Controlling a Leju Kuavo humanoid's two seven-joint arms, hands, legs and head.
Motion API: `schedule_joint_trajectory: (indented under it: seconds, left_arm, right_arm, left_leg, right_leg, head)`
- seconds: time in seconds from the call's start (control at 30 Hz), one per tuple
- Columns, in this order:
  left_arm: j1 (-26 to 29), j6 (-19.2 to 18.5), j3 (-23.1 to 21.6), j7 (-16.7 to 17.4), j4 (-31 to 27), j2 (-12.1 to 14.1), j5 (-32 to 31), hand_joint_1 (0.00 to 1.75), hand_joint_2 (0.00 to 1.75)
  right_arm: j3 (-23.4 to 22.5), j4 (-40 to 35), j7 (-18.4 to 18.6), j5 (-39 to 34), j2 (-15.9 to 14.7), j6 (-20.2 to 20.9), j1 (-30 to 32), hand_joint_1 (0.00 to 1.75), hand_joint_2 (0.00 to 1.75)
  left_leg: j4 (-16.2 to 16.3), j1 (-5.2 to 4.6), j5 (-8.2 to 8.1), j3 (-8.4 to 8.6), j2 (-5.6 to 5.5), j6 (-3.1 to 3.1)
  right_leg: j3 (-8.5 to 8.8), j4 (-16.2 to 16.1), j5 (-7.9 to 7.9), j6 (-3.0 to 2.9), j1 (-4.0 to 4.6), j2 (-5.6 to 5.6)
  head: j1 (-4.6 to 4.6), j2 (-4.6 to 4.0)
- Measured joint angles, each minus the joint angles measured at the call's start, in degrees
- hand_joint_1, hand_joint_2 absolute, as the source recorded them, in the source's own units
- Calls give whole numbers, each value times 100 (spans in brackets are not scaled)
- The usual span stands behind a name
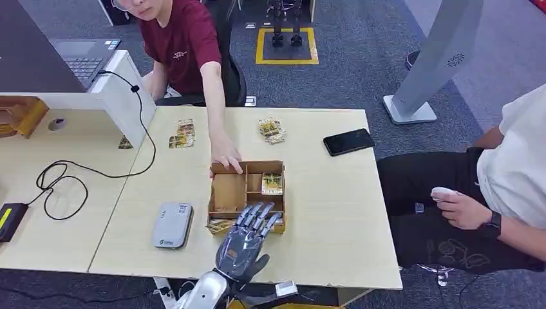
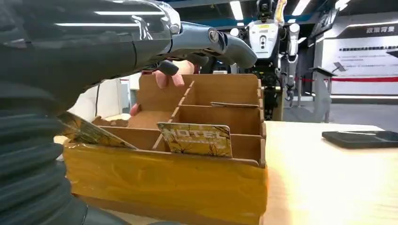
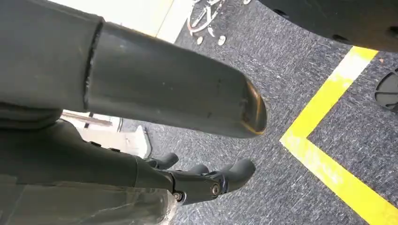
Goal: Pass the card to the sensor for recognition and then transmit it.
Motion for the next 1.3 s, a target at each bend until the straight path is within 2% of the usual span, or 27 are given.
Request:
schedule_joint_trajectory:
  seconds: [0.57, 1.07, 1.1, 1.13, 1.3]
  left_arm:
    - [-31, -81, 41, 4, 0, -37, -17, 0, 175]
    - [-77, -144, 260, 127, 2, -157, -55, 0, 175]
    - [-77, -142, 280, 129, 2, -162, -77, 79, 175]
    - [-77, -142, 288, 140, 2, -164, -85, 175, 175]
    - [-77, -175, 299, 100, 26, -168, -61, 175, 175]
  right_arm:
    - [136, 0, 24, 0, 0, 15, 2, 0, 0]
    - [190, 0, 24, 0, 0, 0, 3, 0, 0]
    - [192, 0, 24, 0, 0, 0, 3, 0, 0]
    - [197, 0, 24, 0, 0, 0, 3, 0, 0]
    - [223, 0, 15, 0, 0, -7, 3, 0, 0]
  left_leg:
    - [0, 0, 0, 0, 0, 0]
    - [0, 0, 0, 0, 0, 0]
    - [0, 0, 0, 0, 0, 0]
    - [0, 0, 0, 0, 0, 0]
    - [0, 0, 0, -1, 0, 0]
  right_leg:
    - [0, 0, 0, 0, 0, 0]
    - [0, 0, 0, 0, 0, 0]
    - [0, 0, 0, 0, 0, 0]
    - [0, 0, 0, 0, 0, 0]
    - [0, 0, 0, 0, 0, 0]
  head:
    - [0, 0]
    - [0, 0]
    - [0, 0]
    - [2, 0]
    - [0, 0]
